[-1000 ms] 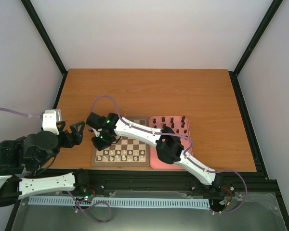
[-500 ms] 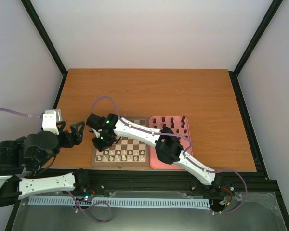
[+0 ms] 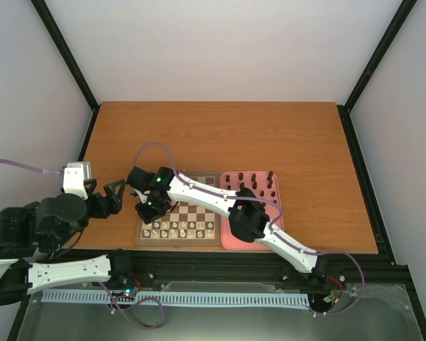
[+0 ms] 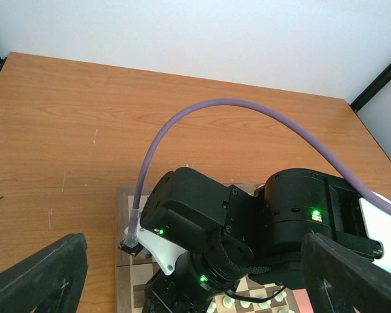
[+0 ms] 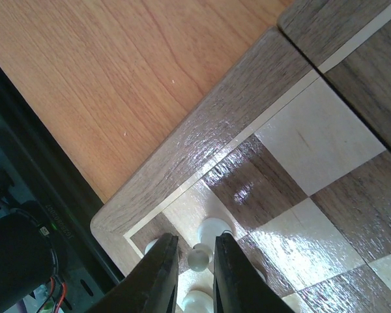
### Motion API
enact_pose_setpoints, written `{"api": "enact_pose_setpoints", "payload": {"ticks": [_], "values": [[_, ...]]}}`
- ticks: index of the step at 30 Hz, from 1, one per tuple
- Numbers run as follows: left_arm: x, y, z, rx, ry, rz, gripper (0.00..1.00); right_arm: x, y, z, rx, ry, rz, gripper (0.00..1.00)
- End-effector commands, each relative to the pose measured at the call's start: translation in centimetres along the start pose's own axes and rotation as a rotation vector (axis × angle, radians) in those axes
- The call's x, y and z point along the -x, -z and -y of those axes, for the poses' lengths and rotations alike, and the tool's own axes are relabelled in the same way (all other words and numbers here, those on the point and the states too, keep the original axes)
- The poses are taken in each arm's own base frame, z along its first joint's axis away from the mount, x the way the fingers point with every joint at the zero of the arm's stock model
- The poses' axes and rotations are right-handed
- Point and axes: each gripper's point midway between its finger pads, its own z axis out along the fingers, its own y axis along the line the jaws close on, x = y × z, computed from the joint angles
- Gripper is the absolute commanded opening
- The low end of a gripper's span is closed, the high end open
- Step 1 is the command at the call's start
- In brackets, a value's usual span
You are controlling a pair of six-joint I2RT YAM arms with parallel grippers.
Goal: Set up the chess pieces on the board
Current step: Place the chess piece on the chessboard.
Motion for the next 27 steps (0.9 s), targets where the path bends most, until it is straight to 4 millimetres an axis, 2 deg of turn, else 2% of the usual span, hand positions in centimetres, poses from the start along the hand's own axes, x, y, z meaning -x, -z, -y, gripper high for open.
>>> {"api": "enact_pose_setpoints", "payload": {"ticks": [1,15,27], "values": [[0.0,0.1,-0.5,0.012,0.014,0.008,1.00,-0.3,-0.4,-0.5,0.007,0.021,-0.014,0.16],[-0.2,0.0,-0.6,0.013,0.013,0.004,1.00,-0.5,-0.4,-1.8,0.070,0.045,-0.027,0.16],[-0.3,-0.1,-0.5,0.016,0.010,0.005,1.00,-0.5,-0.7,-1.8,0.074,0.052,-0.029,0.16]]}}
